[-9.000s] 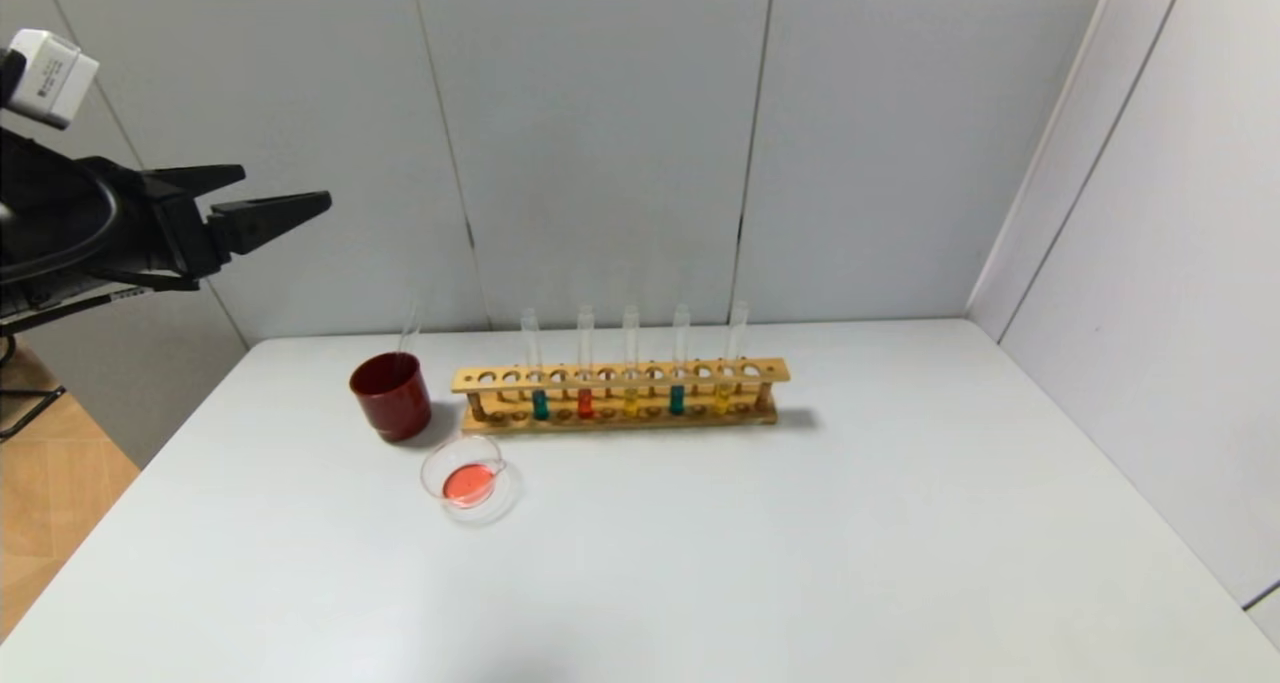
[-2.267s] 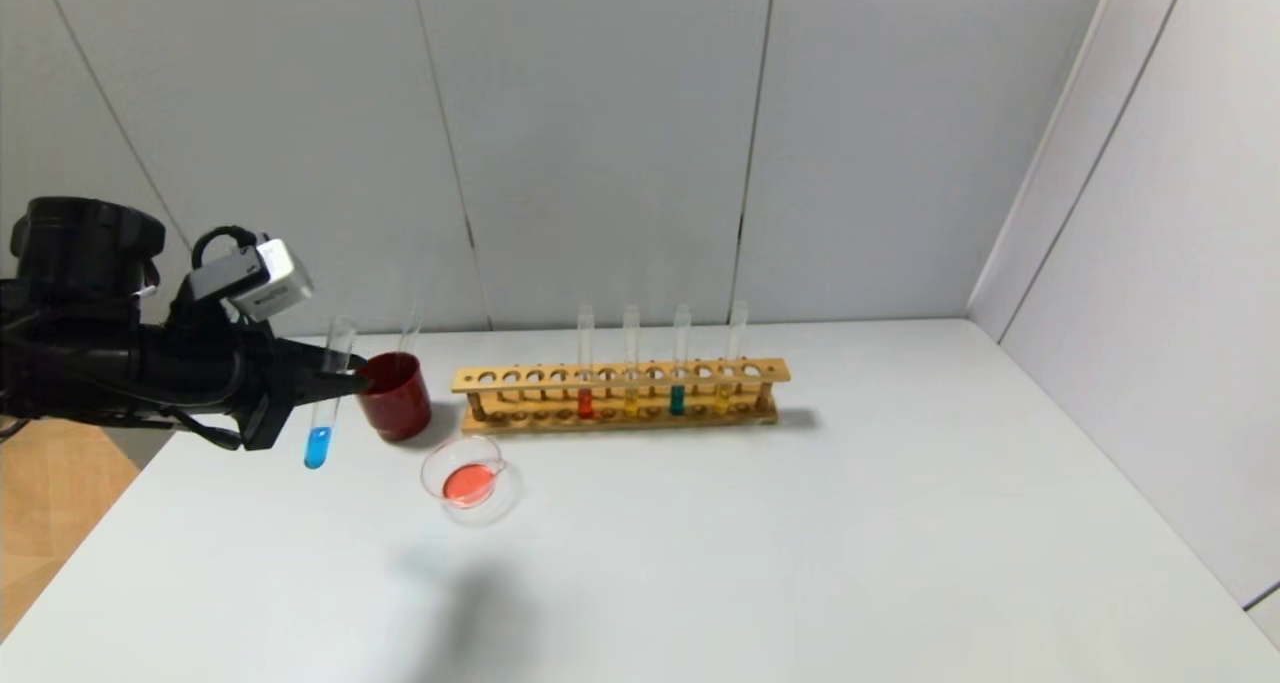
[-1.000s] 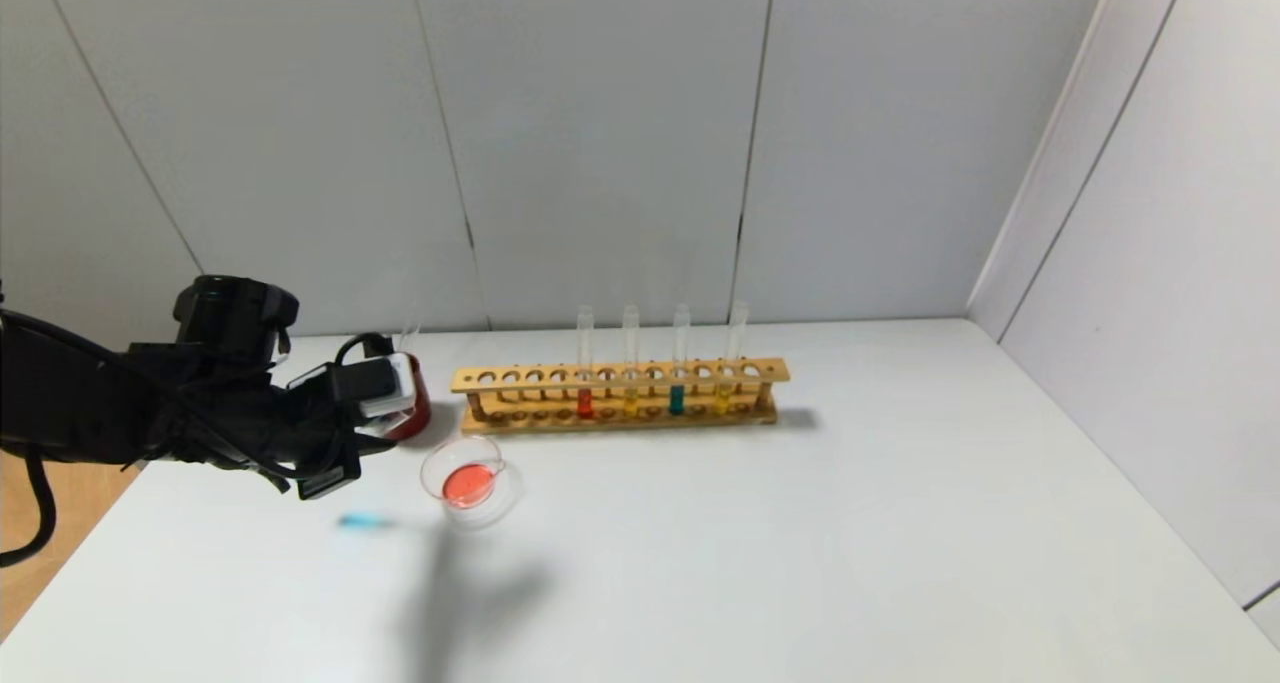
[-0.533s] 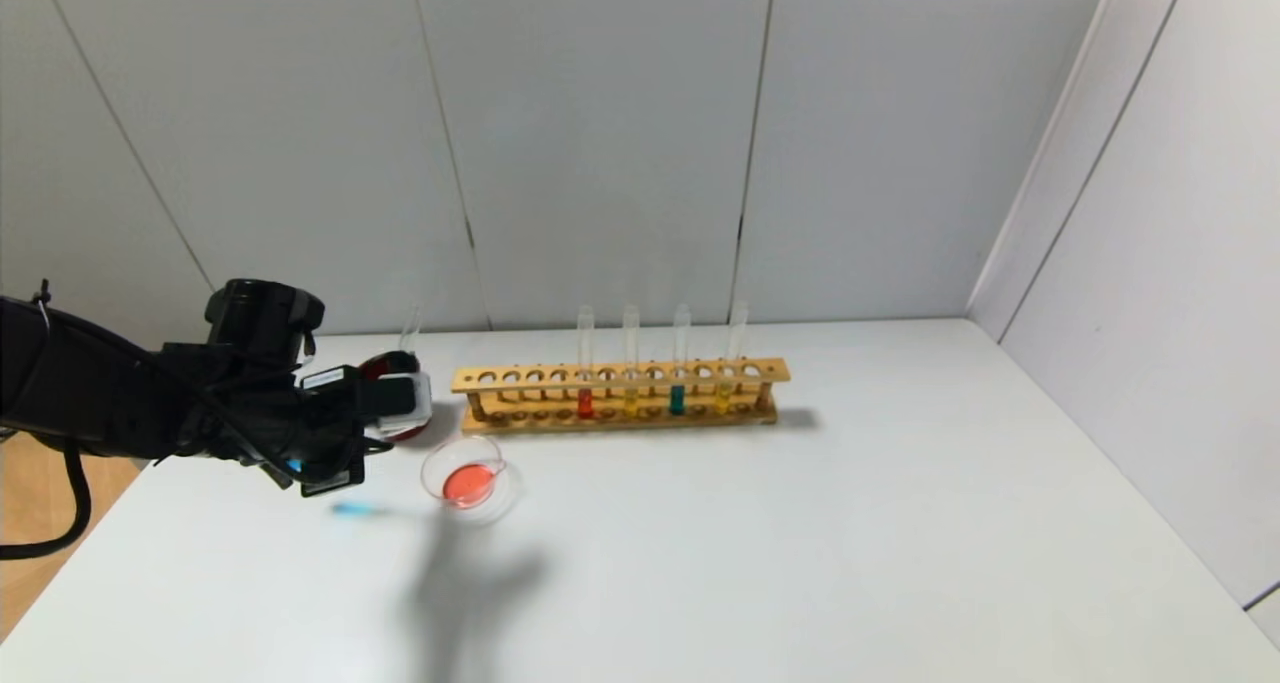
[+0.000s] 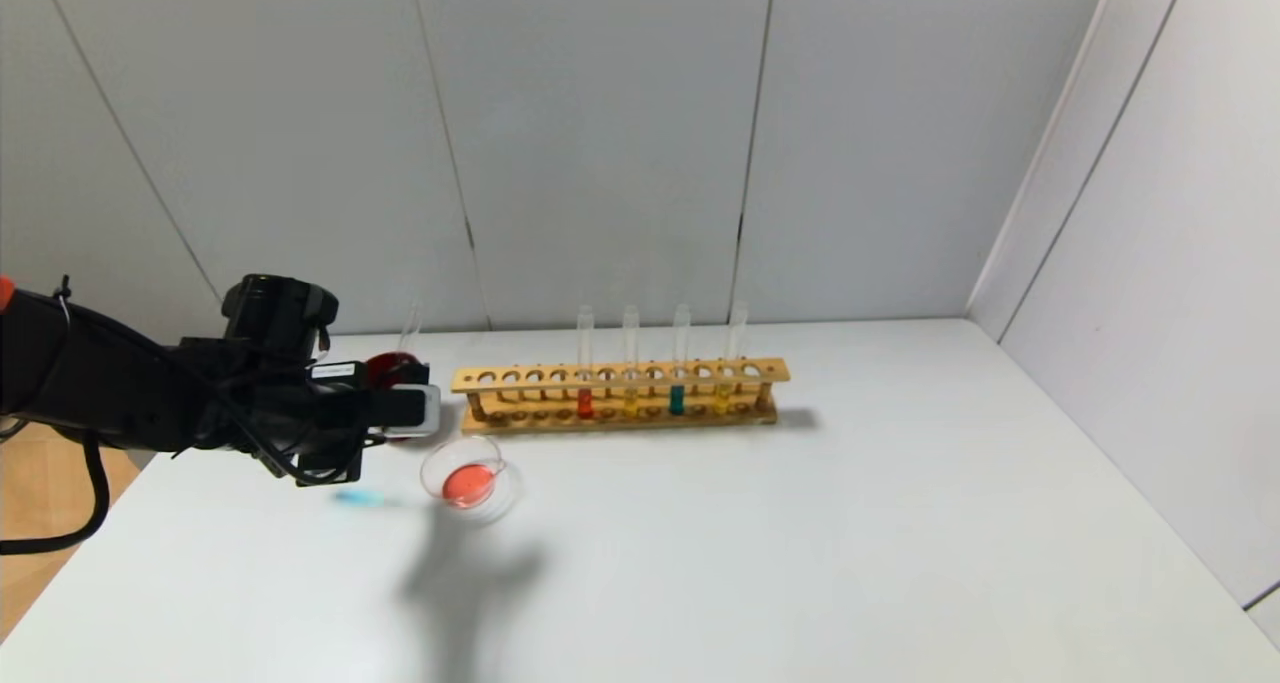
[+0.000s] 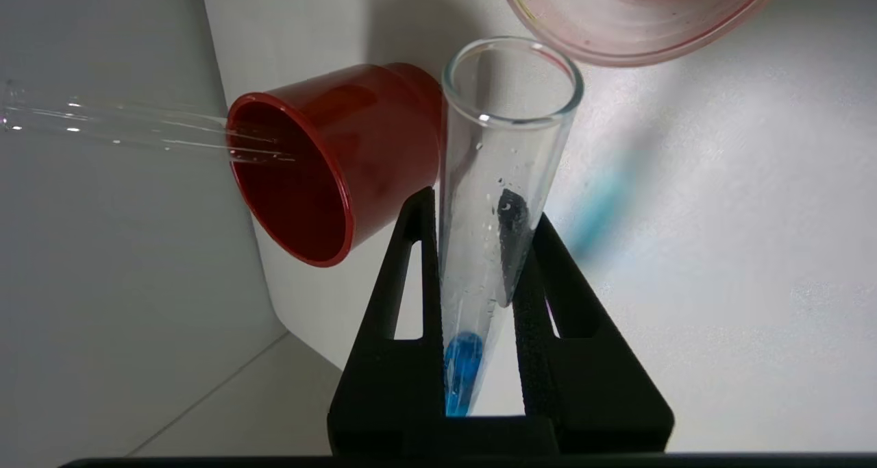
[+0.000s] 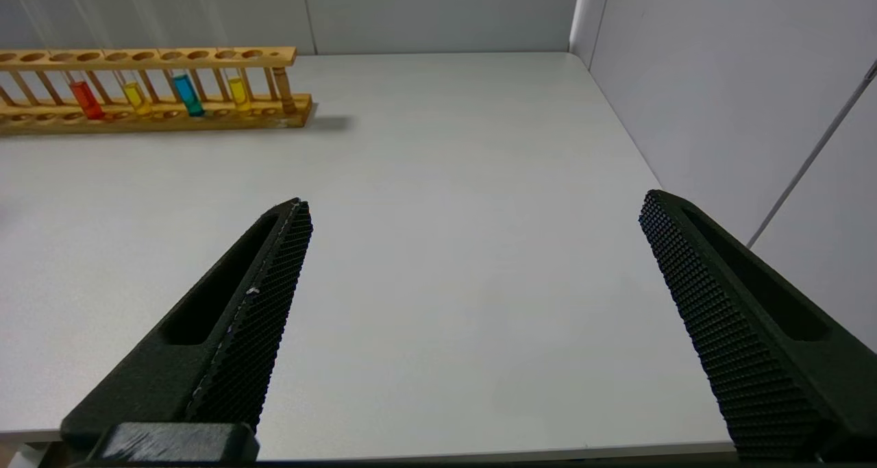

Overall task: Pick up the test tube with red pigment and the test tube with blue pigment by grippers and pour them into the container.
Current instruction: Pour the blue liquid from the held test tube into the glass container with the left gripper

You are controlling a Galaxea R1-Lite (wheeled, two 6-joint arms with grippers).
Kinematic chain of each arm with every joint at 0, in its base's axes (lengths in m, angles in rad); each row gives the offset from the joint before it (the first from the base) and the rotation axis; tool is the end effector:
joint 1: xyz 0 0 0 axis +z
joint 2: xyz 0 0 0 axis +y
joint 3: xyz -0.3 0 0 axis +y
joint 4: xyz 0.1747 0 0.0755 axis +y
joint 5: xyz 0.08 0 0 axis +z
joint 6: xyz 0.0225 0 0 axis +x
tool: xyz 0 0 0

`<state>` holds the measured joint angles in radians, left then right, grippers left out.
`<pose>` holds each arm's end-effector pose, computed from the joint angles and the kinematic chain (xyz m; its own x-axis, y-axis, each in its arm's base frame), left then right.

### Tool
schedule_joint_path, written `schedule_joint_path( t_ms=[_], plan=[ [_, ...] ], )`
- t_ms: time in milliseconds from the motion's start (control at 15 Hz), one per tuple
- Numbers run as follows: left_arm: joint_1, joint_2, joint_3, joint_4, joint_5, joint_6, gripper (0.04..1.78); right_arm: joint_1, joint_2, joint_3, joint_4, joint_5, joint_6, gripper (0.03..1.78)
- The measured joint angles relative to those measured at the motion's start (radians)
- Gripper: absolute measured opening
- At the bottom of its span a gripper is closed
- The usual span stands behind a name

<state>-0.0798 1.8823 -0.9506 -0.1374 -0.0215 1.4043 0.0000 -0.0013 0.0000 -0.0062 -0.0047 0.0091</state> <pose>0.3275 -0.0267 0.1173 0.6967 -0.0773 -0.7132 0.7170 0.1089 0.6886 -0.0229 -0.0001 0.0761 1.0000 -0.0047 0.0075 0.0046 0.9999 0.0091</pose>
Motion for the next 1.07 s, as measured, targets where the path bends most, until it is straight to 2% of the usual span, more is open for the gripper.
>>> schedule_joint_path(
  t_ms=[1067],
  plan=[
    [-0.054, 0.044, 0.007, -0.001, 0.13, 0.039, 0.34, 0.0, 0.0, 0.0, 0.0, 0.0, 0.0, 1.75]
  ],
)
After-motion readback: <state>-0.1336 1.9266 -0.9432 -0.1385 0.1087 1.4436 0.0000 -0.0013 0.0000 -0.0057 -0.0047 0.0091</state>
